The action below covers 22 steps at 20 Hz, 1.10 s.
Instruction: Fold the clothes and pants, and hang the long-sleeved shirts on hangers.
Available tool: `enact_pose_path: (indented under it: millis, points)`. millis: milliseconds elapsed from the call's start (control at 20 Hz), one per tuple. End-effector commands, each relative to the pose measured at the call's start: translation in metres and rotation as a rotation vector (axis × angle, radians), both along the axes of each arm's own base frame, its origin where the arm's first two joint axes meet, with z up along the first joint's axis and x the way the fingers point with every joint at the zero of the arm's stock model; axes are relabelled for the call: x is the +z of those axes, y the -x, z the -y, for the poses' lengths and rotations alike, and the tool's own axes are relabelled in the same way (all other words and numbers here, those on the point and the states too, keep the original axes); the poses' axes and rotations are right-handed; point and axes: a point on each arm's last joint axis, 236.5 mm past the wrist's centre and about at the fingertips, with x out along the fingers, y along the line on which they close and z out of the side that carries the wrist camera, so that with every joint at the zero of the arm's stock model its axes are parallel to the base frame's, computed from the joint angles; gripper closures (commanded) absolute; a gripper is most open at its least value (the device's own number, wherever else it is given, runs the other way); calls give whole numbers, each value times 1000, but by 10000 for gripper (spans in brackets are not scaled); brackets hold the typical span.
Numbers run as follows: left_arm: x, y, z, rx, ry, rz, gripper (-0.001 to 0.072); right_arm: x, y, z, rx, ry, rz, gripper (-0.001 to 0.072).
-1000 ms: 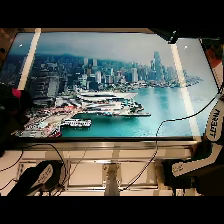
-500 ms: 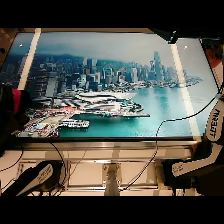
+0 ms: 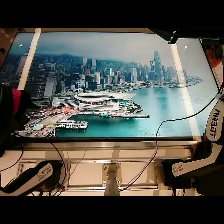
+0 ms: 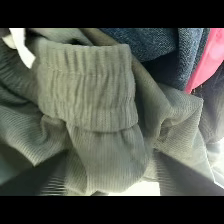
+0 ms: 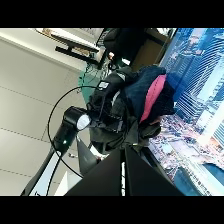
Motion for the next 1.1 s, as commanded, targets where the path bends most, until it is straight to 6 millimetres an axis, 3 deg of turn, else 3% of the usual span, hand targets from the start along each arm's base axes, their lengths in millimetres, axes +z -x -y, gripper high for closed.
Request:
enact_pose_path:
  millis: [0, 300, 350, 400, 450, 500, 600, 850, 950, 1050]
  points:
    - [-12, 4, -4, 18, 9, -48, 248, 0, 0, 0, 1, 0, 1, 684]
    - [-27, 3, -4, 23, 24, -97, 249, 0, 0, 0, 1, 0, 1, 685]
    - [-27, 3, -4, 22, 23, -97, 278, 0, 0, 0, 1, 0, 1, 685]
    - [-27, 3, -4, 22, 24, -97, 449, 0, 0, 0, 0, -1, 1, 684]
    - [-27, 3, -5, 21, 23, -97, 539, 1, -1, 0, -5, -3, 2, 684]
    - [-27, 2, -5, 19, 23, -94, 541, 2, -3, 0, -15, -7, 5, 684]
    - [-27, 1, -5, 15, 22, -90, 668, 3, -5, 1, -21, -11, 7, 684]
    - [-24, -10, -2, -18, 15, -53, 698, 3, -5, 1, -23, -10, 7, 684]
    - [-9, -25, 11, -39, 24, 41, 698, -1, -8, 2, -34, 5, 7, 685]
    - [32, -55, 35, -98, 33, 246, 697, -14, -14, 7, -64, 62, 3, 685]
